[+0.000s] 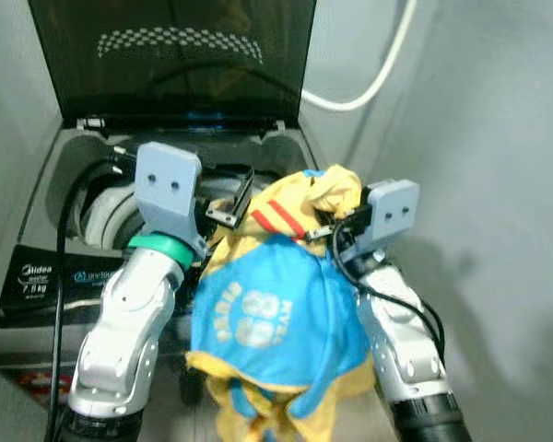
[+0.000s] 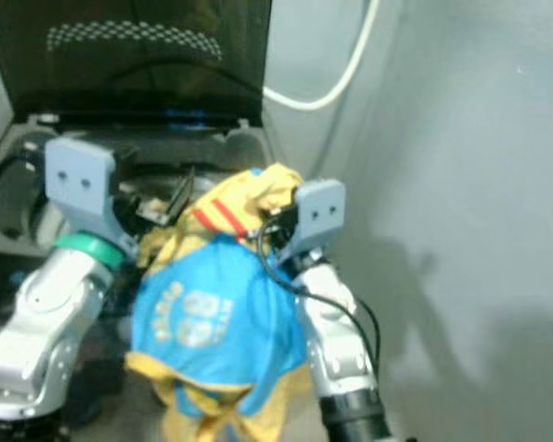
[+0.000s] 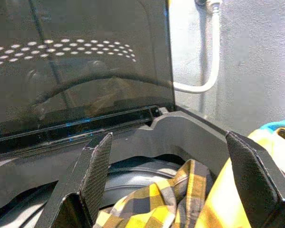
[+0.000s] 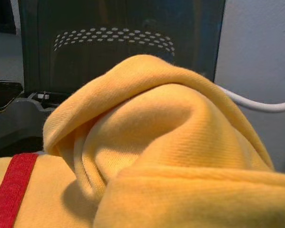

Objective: Clothes washing

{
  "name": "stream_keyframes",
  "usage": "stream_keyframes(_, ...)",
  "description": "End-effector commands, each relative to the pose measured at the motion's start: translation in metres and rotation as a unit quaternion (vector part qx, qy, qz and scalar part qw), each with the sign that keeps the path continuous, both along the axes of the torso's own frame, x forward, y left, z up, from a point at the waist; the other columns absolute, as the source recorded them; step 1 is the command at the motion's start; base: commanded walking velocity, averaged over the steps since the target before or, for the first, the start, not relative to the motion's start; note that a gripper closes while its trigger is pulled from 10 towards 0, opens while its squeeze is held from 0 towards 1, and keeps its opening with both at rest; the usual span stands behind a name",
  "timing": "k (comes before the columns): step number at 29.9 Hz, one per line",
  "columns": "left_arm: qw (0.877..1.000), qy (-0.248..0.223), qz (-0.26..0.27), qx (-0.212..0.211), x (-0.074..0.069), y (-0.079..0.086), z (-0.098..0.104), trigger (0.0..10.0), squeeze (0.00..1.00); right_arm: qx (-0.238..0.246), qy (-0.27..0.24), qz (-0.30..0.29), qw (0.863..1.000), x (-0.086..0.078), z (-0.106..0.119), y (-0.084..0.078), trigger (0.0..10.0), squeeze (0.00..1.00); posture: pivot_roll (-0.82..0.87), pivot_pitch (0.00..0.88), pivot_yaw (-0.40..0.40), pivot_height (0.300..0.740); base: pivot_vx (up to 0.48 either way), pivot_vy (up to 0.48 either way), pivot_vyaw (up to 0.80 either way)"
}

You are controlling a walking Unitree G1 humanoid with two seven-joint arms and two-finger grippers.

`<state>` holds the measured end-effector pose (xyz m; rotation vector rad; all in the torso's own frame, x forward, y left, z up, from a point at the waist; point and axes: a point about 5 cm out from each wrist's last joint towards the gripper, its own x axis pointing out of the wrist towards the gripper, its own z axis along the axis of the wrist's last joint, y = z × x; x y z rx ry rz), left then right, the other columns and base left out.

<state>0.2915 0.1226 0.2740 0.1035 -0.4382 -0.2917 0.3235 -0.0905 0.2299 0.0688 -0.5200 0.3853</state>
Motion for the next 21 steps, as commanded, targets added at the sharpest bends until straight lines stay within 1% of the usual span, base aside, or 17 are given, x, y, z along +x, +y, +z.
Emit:
stream_keyframes(1,1.0,0.002,0.001,0.001,-0.0007,-0.0001,-0.0018,10.0,0.0,0.001,-0.009,-0.003,1.0,-0.0009,0.0027,-0.0011,10.0,0.0,0.09,0.046,-0.001,0.74,0.0,0.0,0.0)
stream_keyframes(6,1.0,-0.006,0.004,0.002,-0.001,0.0,-0.0008,10.0,0.0,0.0,-0.01,0.001,1.0,-0.0013,0.0029,-0.0004,10.0,0.0,0.08,0.045,-0.001,0.74,0.0,0.0,0.0)
stream_keyframes(7,1.0,-0.009,0.008,0.004,-0.0011,0.0002,-0.0003,10.0,0.0,0.0,-0.01,0.002,1.0,-0.0015,0.003,0.0001,10.0,0.0,0.08,0.045,-0.001,0.74,0.266,0.0,0.0)
stream_keyframes(19,1.0,-0.012,0.014,0.006,-0.0001,0.0006,0.0,10.0,0.0,-0.003,-0.012,0.006,1.0,-0.0021,0.0031,0.0009,10.0,0.0,0.08,0.042,-0.002,0.74,0.458,0.0,0.0)
stream_keyframes(21,1.0,-0.012,0.006,0.004,-0.0012,-0.0015,0.0,10.0,0.0,-0.004,-0.012,0.006,1.0,-0.0019,0.0029,0.0005,10.0,0.0,0.08,0.041,-0.002,0.74,0.0,0.0,0.0)
